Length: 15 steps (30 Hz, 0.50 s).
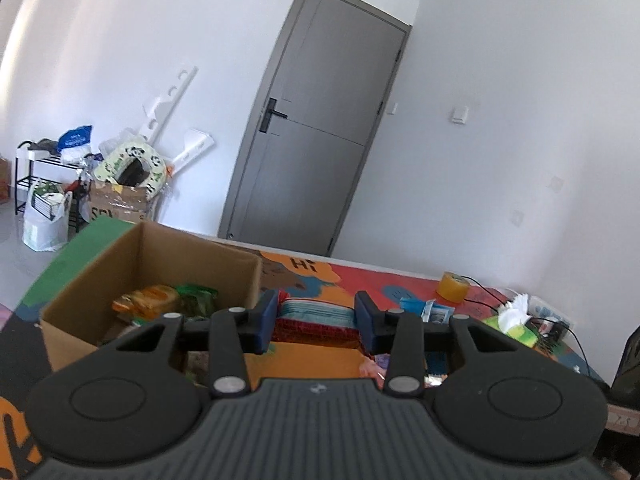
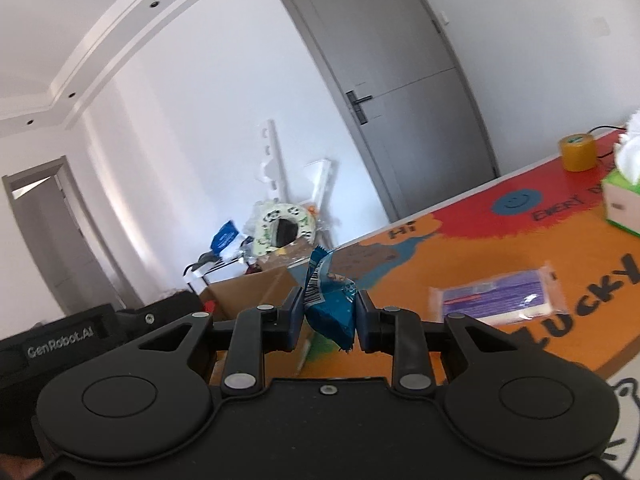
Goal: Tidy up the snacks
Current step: 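Carry both held snacks over the cardboard box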
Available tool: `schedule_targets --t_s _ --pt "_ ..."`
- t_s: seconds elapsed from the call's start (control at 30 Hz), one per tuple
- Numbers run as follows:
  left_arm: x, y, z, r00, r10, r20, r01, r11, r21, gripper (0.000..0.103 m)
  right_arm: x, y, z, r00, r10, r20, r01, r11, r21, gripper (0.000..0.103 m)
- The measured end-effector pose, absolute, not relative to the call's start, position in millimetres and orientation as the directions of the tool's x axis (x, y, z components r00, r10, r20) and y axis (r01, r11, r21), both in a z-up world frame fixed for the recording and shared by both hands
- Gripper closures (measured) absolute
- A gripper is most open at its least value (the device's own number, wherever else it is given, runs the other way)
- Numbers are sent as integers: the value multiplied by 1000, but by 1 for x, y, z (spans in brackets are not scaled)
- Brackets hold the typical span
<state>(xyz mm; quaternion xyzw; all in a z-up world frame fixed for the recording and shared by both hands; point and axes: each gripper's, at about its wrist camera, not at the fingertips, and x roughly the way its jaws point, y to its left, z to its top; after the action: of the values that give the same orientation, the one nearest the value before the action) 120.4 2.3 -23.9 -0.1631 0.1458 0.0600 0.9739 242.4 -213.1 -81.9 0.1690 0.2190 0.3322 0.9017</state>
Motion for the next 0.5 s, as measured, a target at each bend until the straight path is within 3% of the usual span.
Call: schedule_targets --t_s 0.5 --pt "119 77 -29 927 201 -318 -311 885 -347 62 254 -164 -76 626 722 -295 -588 685 430 75"
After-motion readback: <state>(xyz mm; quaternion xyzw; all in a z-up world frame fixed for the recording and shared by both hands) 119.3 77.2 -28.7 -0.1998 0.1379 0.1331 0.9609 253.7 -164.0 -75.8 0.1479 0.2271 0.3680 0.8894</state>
